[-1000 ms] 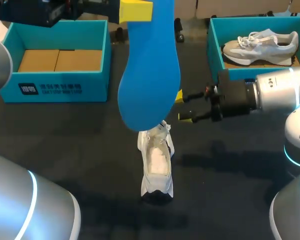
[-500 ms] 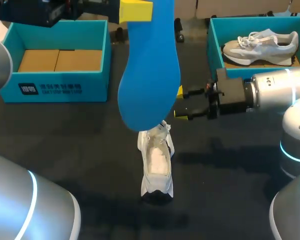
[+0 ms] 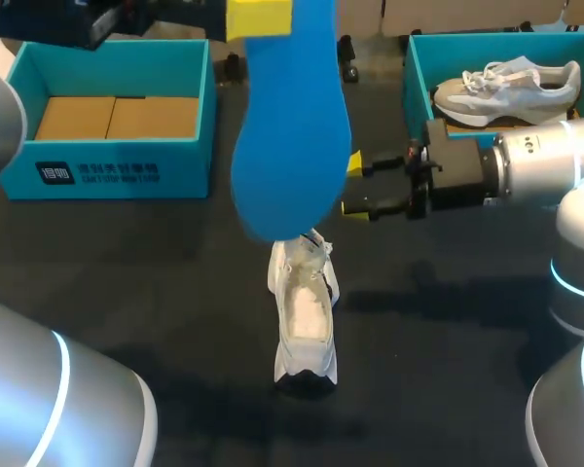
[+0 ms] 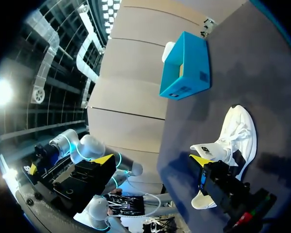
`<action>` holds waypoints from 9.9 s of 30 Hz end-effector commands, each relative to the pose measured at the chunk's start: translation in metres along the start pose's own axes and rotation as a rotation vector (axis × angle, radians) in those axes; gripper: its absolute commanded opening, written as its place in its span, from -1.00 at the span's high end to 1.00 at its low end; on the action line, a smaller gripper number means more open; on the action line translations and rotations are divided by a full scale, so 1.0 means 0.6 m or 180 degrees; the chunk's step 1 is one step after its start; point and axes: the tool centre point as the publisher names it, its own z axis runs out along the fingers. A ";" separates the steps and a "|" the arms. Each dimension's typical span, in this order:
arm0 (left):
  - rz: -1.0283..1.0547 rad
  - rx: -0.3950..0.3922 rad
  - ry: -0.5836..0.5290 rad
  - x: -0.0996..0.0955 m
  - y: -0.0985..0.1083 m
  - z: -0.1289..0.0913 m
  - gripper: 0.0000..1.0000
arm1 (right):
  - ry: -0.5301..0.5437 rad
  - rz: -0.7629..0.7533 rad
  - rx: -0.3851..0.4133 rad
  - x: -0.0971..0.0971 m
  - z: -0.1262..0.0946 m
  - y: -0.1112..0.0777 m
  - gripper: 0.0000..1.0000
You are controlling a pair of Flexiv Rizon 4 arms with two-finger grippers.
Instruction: Take the shoe out of the shoebox, open the shoe tongue, remove and reinsert the insole, then place the shoe into the shoebox
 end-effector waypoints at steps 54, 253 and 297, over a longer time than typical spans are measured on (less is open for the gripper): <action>0.4817 -0.0609 -0.0002 -0.208 0.198 -0.051 1.00 | -0.0002 -0.0001 -0.0004 -0.001 0.003 0.000 -1.00; 0.6945 -0.1115 -0.0736 -0.391 0.536 -0.056 1.00 | -0.0083 0.0789 -0.0273 0.033 0.124 0.069 0.62; 0.6089 -0.1784 0.0462 -0.393 0.520 -0.179 -1.00 | -0.0011 0.0544 -0.0111 -0.026 0.118 0.050 1.00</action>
